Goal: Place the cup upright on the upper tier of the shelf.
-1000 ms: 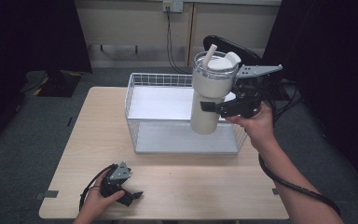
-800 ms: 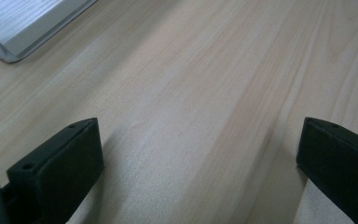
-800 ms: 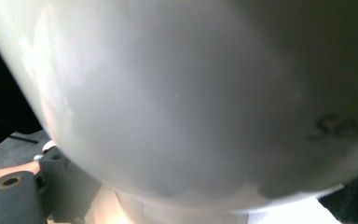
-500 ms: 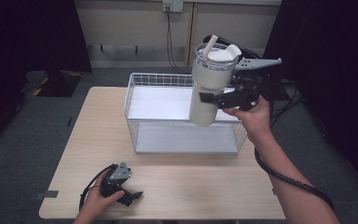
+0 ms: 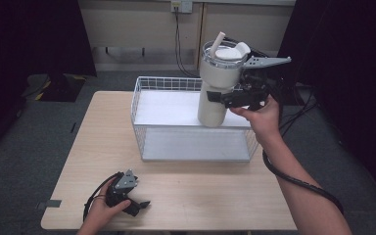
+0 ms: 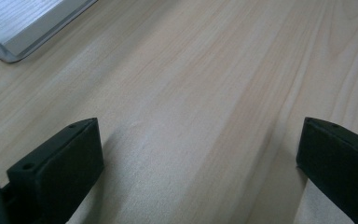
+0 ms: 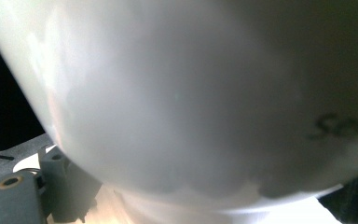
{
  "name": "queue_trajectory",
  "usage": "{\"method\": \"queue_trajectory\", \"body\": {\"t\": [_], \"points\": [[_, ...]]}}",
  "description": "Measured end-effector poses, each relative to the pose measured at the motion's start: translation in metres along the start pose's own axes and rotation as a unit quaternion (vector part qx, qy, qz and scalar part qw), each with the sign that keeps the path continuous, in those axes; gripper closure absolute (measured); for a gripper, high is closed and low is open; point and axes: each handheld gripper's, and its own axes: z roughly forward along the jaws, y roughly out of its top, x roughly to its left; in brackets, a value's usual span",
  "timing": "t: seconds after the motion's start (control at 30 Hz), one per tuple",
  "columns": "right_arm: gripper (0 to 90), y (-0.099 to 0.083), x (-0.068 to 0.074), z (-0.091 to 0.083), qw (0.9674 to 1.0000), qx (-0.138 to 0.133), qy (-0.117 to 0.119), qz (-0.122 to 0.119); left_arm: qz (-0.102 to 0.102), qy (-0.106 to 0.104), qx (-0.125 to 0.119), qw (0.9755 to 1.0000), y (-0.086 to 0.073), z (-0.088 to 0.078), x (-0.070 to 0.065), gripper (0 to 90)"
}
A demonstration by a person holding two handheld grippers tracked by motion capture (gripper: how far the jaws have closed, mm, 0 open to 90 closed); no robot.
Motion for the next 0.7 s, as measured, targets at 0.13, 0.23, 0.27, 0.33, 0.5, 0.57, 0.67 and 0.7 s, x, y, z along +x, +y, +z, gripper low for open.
{"method": "queue_trajectory", "body": {"t": [0.13, 0.23, 0.27, 0.33, 0.5, 0.57, 0.67, 0.7], "points": [[9.7, 0.001, -0.001, 0.003, 1.0000, 0.004, -0.008, -0.004, 0.000, 0.000, 0.000, 1.0000, 0.000, 0.000, 0.000, 0.0], [9.7, 0.002, -0.004, 0.005, 0.9999, 0.003, -0.009, 0.002, 0.000, 0.000, 0.000, 1.0000, 0.000, 0.000, 0.000, 0.0], [9.7, 0.002, -0.006, 0.006, 0.9999, 0.002, -0.012, 0.002, 0.000, 0.000, 0.000, 1.0000, 0.000, 0.000, 0.000, 0.0], [9.7, 0.001, -0.008, 0.008, 0.9999, 0.002, -0.015, 0.004, 0.000, 0.000, 0.000, 1.0000, 0.000, 0.000, 0.000, 0.0], [9.7, 0.002, -0.011, 0.012, 0.9998, 0.000, -0.016, 0.008, 0.000, 0.000, 0.000, 1.0000, 0.000, 0.000, 0.000, 0.0], [9.7, 0.003, -0.012, 0.014, 0.9998, -0.001, -0.019, 0.006, 0.000, 0.000, 0.000, 1.0000, 0.000, 0.000, 0.000, 0.0], [9.7, 0.005, -0.013, 0.016, 0.9998, 0.000, -0.022, 0.004, 0.001, -0.001, 0.000, 1.0000, 0.000, 0.000, 0.000, 0.0], [9.7, 0.005, -0.012, 0.017, 0.9997, -0.002, -0.024, 0.002, 0.001, -0.001, 0.000, 1.0000, 0.000, 0.000, 0.000, 0.0]]}}
